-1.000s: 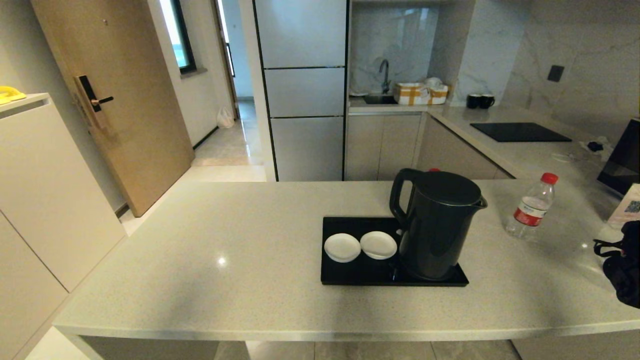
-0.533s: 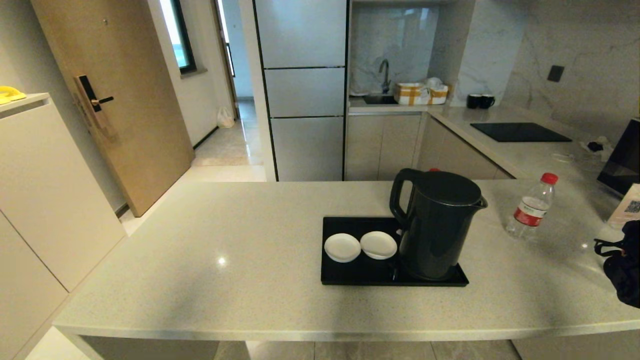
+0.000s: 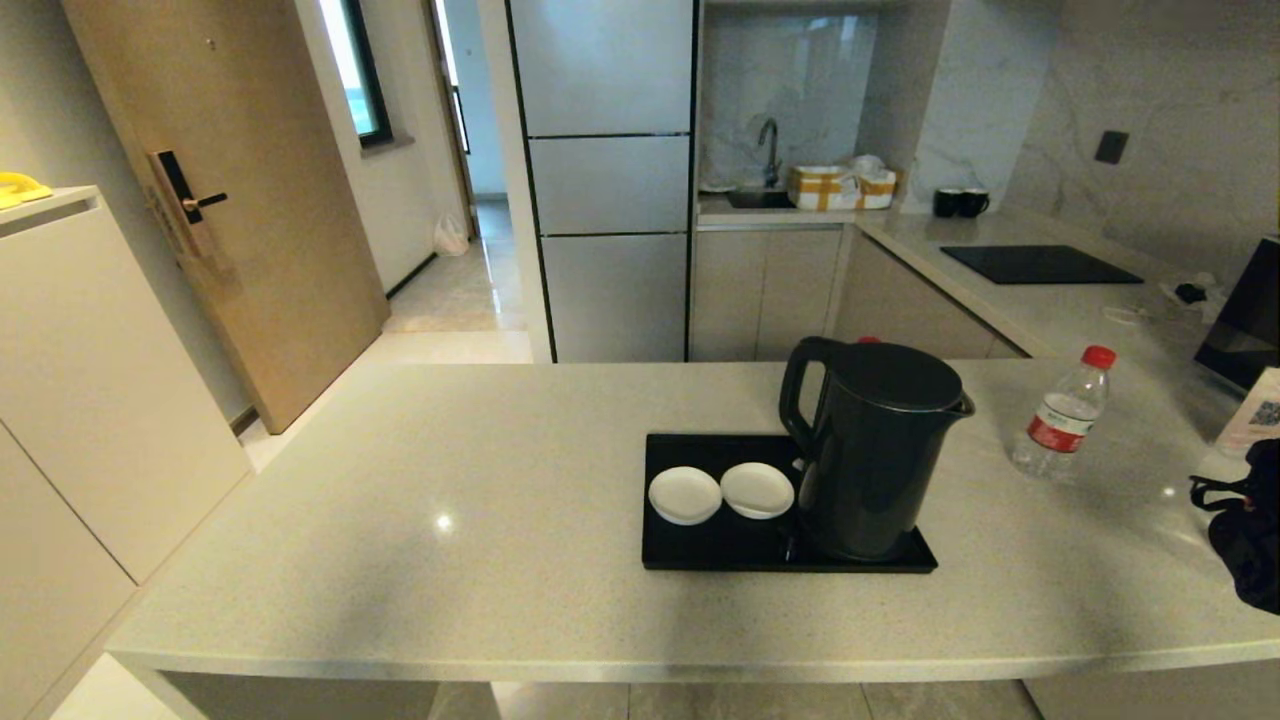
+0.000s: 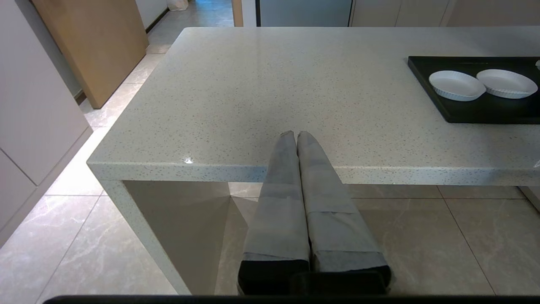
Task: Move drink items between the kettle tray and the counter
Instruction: Return the bottled water to its original position
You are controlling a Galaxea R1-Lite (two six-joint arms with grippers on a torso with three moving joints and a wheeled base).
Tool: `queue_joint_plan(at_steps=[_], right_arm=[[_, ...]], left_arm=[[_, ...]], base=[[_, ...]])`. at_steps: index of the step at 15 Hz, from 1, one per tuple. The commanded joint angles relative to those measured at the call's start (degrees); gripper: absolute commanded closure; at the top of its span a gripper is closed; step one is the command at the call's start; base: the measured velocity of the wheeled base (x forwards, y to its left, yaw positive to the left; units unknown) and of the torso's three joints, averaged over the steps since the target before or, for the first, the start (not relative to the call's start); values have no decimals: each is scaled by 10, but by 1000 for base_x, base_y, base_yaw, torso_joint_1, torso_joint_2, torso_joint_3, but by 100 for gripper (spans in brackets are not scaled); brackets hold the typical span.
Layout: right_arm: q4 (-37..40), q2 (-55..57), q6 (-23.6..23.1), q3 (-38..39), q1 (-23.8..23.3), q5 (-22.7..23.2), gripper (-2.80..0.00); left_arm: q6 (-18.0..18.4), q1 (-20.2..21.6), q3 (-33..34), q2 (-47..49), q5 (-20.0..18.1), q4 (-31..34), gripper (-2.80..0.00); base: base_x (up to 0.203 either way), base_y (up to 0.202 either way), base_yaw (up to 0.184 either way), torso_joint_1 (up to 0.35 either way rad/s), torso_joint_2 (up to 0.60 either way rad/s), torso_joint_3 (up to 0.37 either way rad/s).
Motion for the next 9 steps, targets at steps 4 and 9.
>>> queue_joint_plan(at_steps=[4, 9], right_arm=[[-2, -2, -3, 0, 0, -5, 0], [-2, -7, 0, 1, 0, -3, 0]], left_arm=[[0, 0, 0, 0, 0, 0, 0], [0, 0, 0, 0, 0, 0, 0]], base=[[0, 0, 0, 0, 0, 0], [0, 0, 0, 0, 0, 0]])
